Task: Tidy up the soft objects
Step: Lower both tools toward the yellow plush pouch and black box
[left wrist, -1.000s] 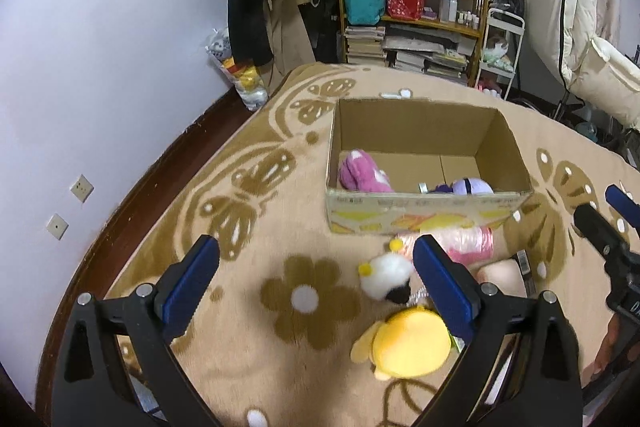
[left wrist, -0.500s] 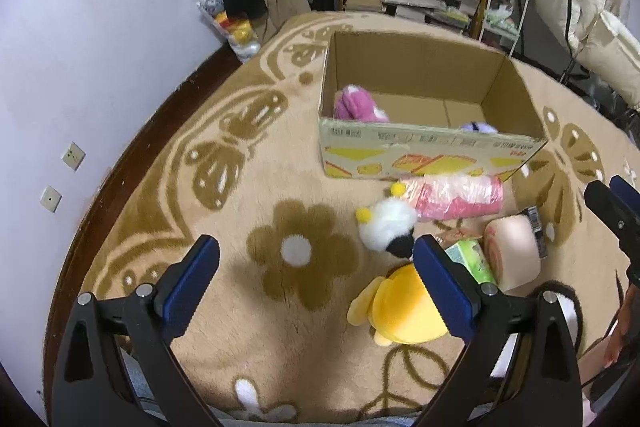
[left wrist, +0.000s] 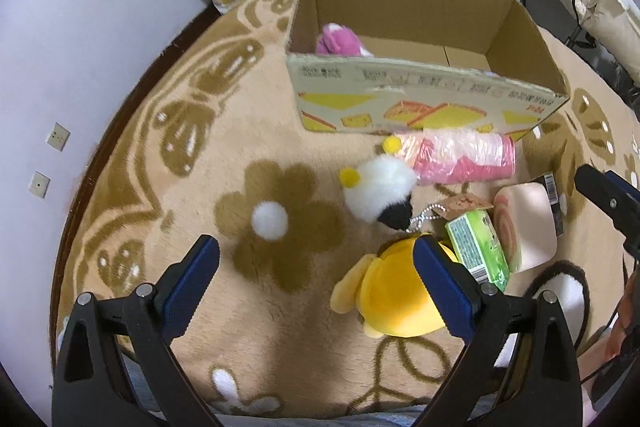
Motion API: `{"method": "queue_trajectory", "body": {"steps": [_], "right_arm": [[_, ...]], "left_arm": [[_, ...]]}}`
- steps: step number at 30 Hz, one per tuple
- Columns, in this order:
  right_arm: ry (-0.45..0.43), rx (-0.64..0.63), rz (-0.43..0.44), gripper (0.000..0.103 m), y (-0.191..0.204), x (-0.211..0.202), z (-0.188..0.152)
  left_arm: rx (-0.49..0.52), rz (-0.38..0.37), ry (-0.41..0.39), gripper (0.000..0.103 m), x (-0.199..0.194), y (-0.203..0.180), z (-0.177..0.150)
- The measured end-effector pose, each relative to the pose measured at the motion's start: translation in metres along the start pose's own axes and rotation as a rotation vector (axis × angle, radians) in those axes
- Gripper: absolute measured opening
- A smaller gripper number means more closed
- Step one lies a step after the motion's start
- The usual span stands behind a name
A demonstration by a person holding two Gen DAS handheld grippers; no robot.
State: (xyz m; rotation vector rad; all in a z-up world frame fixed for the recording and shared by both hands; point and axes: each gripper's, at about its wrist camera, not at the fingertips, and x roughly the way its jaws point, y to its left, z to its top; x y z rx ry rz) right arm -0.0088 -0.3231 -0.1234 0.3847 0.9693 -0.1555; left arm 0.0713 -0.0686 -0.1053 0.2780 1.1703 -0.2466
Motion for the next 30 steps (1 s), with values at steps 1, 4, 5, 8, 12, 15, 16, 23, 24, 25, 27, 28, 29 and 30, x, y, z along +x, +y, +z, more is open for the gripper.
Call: {"method": "queue_trajectory", "body": {"steps": [1, 4, 5, 8, 12, 15, 16, 23, 24, 25, 27, 28, 29, 30], "right_arm": [[0.009, 0.008, 0.0, 0.103, -0.002, 0.003, 0.0], [0.037, 0.026, -0.008, 0.102, -0.005, 0.011, 0.002], [0.052, 0.032, -0.007, 0.099, -0.006, 0.015, 0.001], [0.094, 0.047, -0.014, 0.093, -0.009, 0.025, 0.0], [0.164, 0.076, -0.019, 0.078, -0.015, 0.038, -0.003], [0.183, 0.096, -0.02, 0.068, -0.019, 0.042, -0.004], [0.185, 0.103, -0.017, 0.066, -0.021, 0.042, -0.004], [0.17, 0.122, -0.015, 0.059, -0.025, 0.04, -0.002], [0.167, 0.123, -0.016, 0.059, -0.026, 0.04, -0.002], [0.167, 0.122, -0.019, 0.059, -0.026, 0.04, -0.001], [0.174, 0.121, -0.025, 0.059, -0.026, 0.042, -0.001], [0.18, 0.121, -0.03, 0.058, -0.026, 0.044, -0.001], [0.188, 0.122, -0.035, 0.058, -0.027, 0.046, -0.002], [0.192, 0.123, -0.037, 0.058, -0.028, 0.046, -0.002]], "left_arm": [[0.001, -0.006, 0.011, 0.097, 0.003, -0.001, -0.001], [0.002, -0.014, 0.045, 0.097, 0.012, -0.006, -0.002], [0.004, -0.015, 0.057, 0.097, 0.016, -0.008, -0.002], [0.016, -0.008, 0.073, 0.097, 0.021, -0.012, -0.003], [0.041, -0.001, 0.096, 0.097, 0.029, -0.02, -0.004], [0.06, -0.006, 0.124, 0.097, 0.036, -0.025, -0.005], [0.065, -0.005, 0.13, 0.097, 0.038, -0.027, -0.005], [0.086, -0.034, 0.162, 0.097, 0.045, -0.036, -0.008], [0.089, -0.039, 0.164, 0.097, 0.045, -0.038, -0.009], [0.092, -0.043, 0.167, 0.097, 0.046, -0.039, -0.009], [0.103, -0.047, 0.179, 0.097, 0.048, -0.043, -0.011], [0.108, -0.043, 0.185, 0.097, 0.049, -0.046, -0.012], [0.112, -0.036, 0.191, 0.097, 0.05, -0.047, -0.013], [0.114, -0.034, 0.196, 0.097, 0.051, -0.048, -0.014]]}}
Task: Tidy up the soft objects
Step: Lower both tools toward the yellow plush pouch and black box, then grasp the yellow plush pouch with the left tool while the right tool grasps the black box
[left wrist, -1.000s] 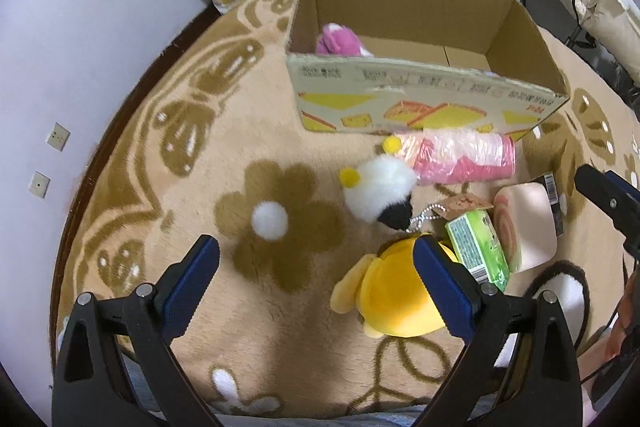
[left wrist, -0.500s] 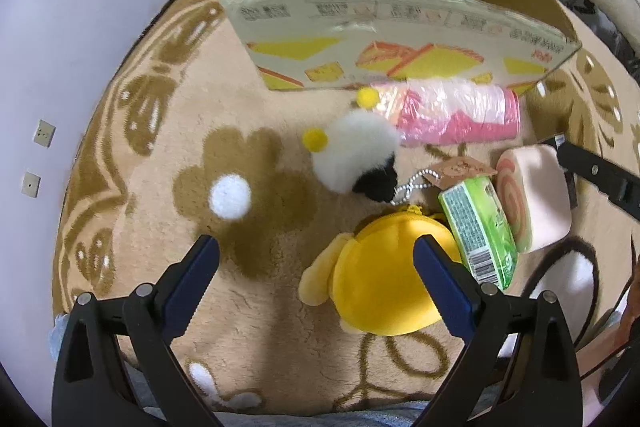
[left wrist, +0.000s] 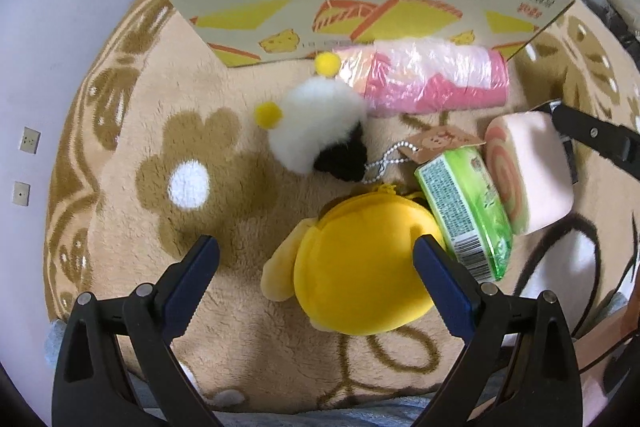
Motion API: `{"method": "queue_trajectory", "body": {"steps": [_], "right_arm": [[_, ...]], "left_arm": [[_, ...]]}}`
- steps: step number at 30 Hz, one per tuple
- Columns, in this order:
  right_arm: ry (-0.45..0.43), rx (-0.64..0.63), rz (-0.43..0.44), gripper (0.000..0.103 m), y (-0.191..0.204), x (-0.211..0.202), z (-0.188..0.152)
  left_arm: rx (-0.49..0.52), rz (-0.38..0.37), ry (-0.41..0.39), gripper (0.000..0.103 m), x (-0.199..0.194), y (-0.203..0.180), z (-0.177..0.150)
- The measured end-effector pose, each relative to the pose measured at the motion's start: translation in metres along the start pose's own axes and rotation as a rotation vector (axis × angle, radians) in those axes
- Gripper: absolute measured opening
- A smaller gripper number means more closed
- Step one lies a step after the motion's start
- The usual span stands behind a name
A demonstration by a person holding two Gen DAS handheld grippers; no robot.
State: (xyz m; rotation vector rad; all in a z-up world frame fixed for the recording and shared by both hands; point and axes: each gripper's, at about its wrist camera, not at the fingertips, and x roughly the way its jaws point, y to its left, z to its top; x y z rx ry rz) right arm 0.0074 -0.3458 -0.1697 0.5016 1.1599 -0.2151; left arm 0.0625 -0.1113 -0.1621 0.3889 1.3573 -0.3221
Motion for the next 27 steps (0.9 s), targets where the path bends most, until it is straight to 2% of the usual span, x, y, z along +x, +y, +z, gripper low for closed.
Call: {"method": "queue_trajectory", "body": {"steps": [11, 22, 25, 27], "right_arm": [[0.023, 0.017, -0.005, 0.058, -0.003, 0.01, 0.003], [0.033, 0.012, -0.008, 0.058, -0.003, 0.013, 0.004], [0.027, 0.017, 0.002, 0.047, -0.003, 0.012, 0.004], [0.022, 0.018, -0.003, 0.047, -0.003, 0.011, 0.004]], "left_arm": [[-0.002, -0.039, 0.038, 0.097, 0.01, 0.0, 0.002], [0.028, -0.025, 0.031, 0.099, 0.015, -0.007, -0.001], [0.037, -0.021, 0.031, 0.099, 0.016, -0.009, -0.002], [0.04, -0.022, 0.034, 0.099, 0.016, -0.009, -0.002]]}}
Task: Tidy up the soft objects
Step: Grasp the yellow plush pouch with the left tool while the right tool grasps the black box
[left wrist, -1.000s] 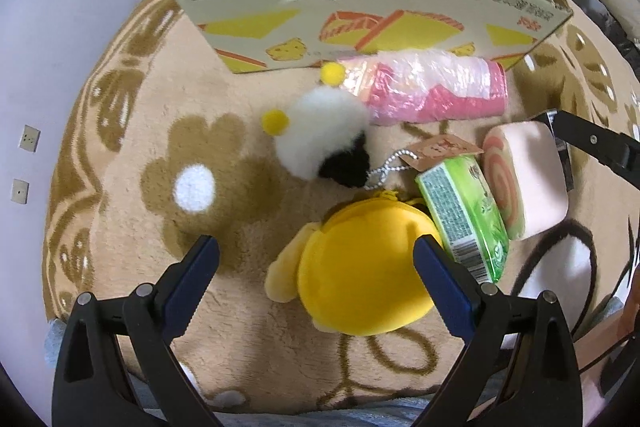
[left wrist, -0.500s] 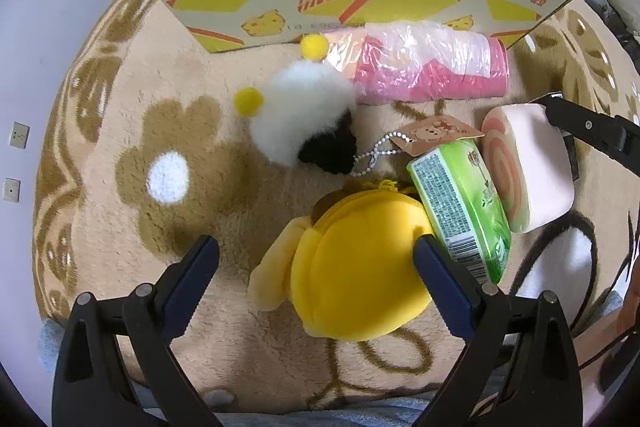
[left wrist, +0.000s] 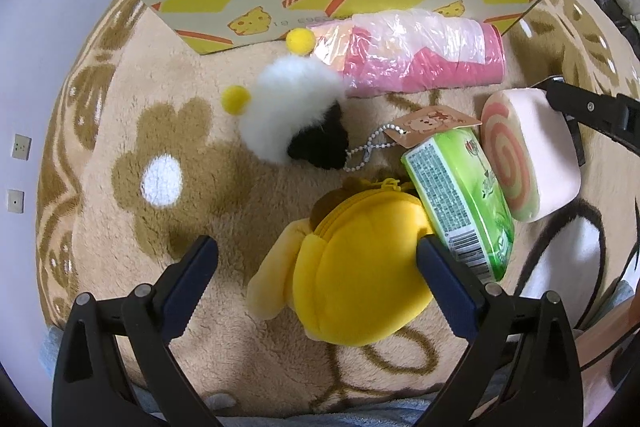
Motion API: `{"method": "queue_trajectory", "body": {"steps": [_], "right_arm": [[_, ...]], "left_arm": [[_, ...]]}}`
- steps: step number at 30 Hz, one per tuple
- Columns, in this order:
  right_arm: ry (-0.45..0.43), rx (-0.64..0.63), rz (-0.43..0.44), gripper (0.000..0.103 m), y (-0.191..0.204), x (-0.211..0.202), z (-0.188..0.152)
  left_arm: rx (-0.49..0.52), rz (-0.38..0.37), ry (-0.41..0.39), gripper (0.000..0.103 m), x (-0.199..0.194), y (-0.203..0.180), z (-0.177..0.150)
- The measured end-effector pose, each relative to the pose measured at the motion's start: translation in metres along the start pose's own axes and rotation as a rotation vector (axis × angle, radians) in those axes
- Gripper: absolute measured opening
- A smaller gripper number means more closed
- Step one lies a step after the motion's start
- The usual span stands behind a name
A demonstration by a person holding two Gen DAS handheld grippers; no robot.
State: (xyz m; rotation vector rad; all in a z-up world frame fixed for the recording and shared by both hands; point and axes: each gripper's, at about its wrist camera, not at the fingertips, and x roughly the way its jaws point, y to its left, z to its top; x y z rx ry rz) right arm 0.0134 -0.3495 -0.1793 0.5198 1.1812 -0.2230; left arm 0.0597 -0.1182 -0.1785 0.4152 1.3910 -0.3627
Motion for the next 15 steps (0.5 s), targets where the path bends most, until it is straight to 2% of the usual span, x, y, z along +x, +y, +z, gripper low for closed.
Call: {"method": "queue_trajectory", "body": {"steps": [8, 12, 15], "right_arm": [[-0.022, 0.018, -0.005, 0.046, -0.006, -0.007, 0.0033], [-0.01, 0.02, 0.0, 0.046, -0.0061, -0.0042, 0.0032], [-0.008, 0.002, 0.004, 0.041, -0.0027, -0.0034, 0.0026]], "left_arm": [[-0.001, -0.017, 0.01, 0.095, 0.0023, 0.0031, -0.0019], [-0.026, -0.05, 0.03, 0.092, 0.0064, 0.0054, -0.0013], [-0.046, -0.07, 0.04, 0.09, 0.0091, 0.0078, -0.0014]]}}
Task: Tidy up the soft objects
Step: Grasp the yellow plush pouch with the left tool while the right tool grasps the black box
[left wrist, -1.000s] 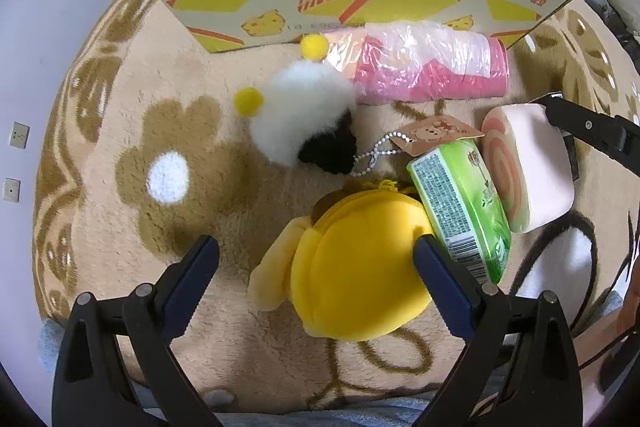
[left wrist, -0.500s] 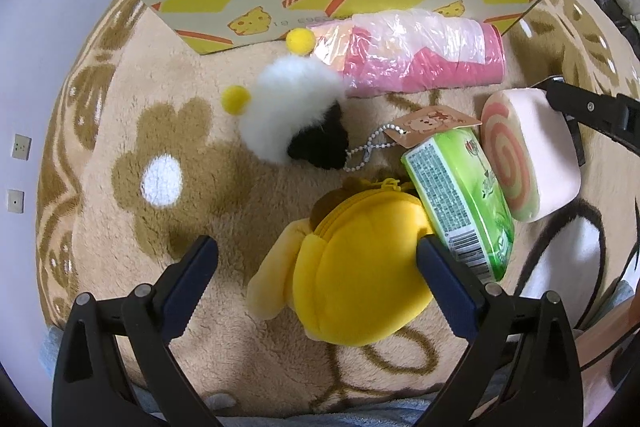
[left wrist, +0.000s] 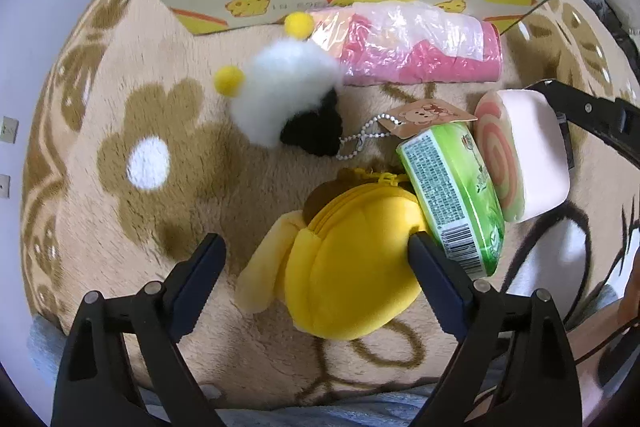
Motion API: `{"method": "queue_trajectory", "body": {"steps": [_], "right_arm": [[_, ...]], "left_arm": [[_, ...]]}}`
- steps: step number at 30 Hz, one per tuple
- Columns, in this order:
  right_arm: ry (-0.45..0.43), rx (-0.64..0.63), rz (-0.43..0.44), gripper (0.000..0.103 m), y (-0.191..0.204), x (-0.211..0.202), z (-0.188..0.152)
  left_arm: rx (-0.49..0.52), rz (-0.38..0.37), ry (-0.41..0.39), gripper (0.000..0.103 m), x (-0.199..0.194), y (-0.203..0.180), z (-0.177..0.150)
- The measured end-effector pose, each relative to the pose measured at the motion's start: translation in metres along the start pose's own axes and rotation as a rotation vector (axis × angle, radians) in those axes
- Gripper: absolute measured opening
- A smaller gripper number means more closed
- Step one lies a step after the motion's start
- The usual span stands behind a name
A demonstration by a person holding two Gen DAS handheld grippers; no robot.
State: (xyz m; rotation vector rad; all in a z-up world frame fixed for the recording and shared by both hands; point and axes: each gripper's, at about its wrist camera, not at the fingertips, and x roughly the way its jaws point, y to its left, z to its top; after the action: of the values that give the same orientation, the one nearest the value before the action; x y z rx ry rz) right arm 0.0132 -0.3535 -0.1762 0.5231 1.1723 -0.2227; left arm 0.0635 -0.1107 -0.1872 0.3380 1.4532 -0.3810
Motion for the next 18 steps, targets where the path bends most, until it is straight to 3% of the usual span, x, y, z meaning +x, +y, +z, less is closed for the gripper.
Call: {"method": "queue_trajectory", "body": {"steps": [7, 12, 18], "right_arm": [[0.009, -0.013, 0.012, 0.041, 0.004, 0.004, -0.002], [0.015, -0.02, 0.02, 0.041, 0.006, 0.005, -0.002], [0.021, -0.008, 0.019, 0.028, 0.003, 0.008, -0.001]], "left_arm": [[0.011, -0.041, -0.003, 0.068, -0.001, -0.004, -0.002], [0.03, -0.022, -0.018, 0.062, -0.006, -0.02, -0.005], [0.015, -0.029, -0.025, 0.054, -0.017, -0.019, -0.007]]}}
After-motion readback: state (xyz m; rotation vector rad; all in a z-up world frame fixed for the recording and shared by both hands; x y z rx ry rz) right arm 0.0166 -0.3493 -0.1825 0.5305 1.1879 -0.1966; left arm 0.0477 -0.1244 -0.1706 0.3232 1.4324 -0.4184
